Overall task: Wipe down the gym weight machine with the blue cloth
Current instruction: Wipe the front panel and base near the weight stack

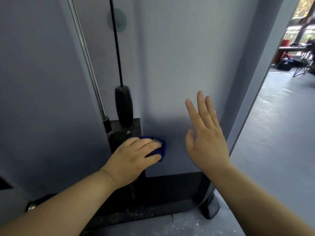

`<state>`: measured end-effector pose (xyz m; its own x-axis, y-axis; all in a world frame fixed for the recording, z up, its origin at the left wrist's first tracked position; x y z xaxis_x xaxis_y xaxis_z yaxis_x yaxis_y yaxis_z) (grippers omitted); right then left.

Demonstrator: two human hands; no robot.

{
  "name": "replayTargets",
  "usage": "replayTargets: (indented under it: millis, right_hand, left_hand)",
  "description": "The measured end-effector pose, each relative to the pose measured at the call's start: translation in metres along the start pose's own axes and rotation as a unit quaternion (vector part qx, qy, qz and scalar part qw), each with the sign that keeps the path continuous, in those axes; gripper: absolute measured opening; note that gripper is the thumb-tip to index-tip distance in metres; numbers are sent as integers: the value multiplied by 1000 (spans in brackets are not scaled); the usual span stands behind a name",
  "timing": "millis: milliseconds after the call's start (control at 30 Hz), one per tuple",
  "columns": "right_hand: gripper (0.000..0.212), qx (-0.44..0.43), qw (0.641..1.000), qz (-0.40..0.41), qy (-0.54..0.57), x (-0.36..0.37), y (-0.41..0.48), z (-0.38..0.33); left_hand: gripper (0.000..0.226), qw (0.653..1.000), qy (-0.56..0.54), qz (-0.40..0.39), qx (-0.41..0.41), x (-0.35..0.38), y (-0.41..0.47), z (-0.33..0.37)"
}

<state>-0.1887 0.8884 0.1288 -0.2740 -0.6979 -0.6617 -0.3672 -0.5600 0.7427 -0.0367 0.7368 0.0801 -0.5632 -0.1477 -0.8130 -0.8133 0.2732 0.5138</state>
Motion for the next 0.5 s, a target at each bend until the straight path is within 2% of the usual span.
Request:
replayTargets:
  millis: [133, 233, 333, 433, 500]
  right_hand:
    - [90, -53, 998, 13, -6, 1, 4, -24]
    - [86, -106, 994, 27, 23, 0, 12, -62]
    - [86, -150, 988, 18, 33, 7, 13, -105]
    - [86, -184, 982, -9, 31, 16, 12, -138]
    - [86, -200, 979, -26, 12, 22, 13, -151]
  left_hand:
    - [29, 993, 4, 107, -38, -68, 2, -2]
    - [28, 981, 74, 169, -63, -119, -23, -26]
    - [31, 979, 107, 118, -124, -115, -71, -57]
    - [29, 992, 105, -5, -73, -79, -124, -61]
    - [30, 993, 98, -55, -29, -74, -138, -61]
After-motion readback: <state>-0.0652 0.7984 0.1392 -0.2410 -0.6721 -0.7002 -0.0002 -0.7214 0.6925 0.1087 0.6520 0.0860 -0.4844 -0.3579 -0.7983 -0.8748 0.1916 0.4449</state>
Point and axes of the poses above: each hand's wrist, its own y-axis towards the middle knuckle, its own x-axis out of the palm, z = x × y, the point moved 2 cm from there along y, towards the middle knuckle, and after that the axes turned 12 degrees about -y, right-handed, at the moved point
